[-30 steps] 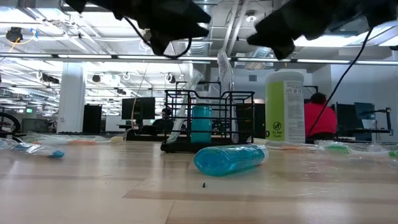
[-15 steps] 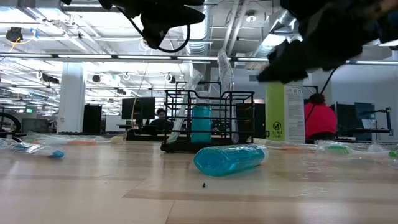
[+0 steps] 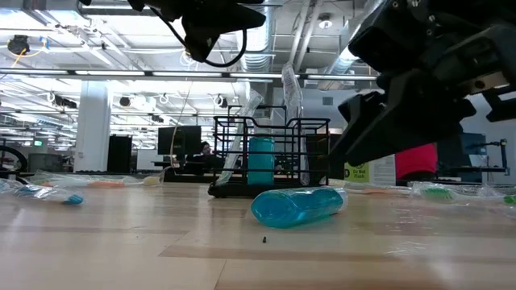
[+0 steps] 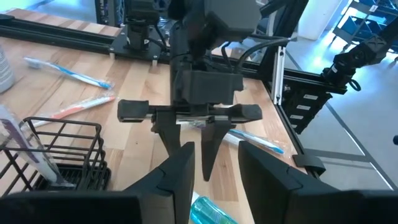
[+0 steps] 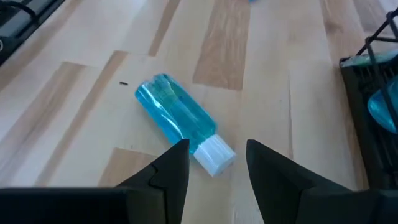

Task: Pick & Place toothbrushing station
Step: Put the mouthwash bottle into the middle compartment of the organizer

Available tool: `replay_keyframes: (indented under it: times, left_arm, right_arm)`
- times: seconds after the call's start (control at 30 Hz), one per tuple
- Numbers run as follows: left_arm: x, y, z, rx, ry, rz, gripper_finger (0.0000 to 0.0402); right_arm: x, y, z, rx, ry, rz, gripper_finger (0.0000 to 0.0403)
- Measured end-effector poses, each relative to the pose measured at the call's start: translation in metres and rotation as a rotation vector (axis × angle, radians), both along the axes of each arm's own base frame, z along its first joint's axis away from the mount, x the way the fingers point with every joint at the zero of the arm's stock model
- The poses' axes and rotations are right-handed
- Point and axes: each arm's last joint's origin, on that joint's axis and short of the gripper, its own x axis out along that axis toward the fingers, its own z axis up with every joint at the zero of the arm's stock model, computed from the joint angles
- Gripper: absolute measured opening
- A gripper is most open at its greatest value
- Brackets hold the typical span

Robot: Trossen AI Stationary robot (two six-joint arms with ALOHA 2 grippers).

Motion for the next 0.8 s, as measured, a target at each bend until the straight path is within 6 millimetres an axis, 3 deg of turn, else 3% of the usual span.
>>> replay_keyframes:
  times: [0.8]
  left_arm:
    - [0.0, -0.0003, 0.0001, 0.0, -0.002, -0.001, 0.0117]
  right_arm:
    - [0.0004, -0.0034, -0.0013, 0.007, 0.018, -0.025, 0.015]
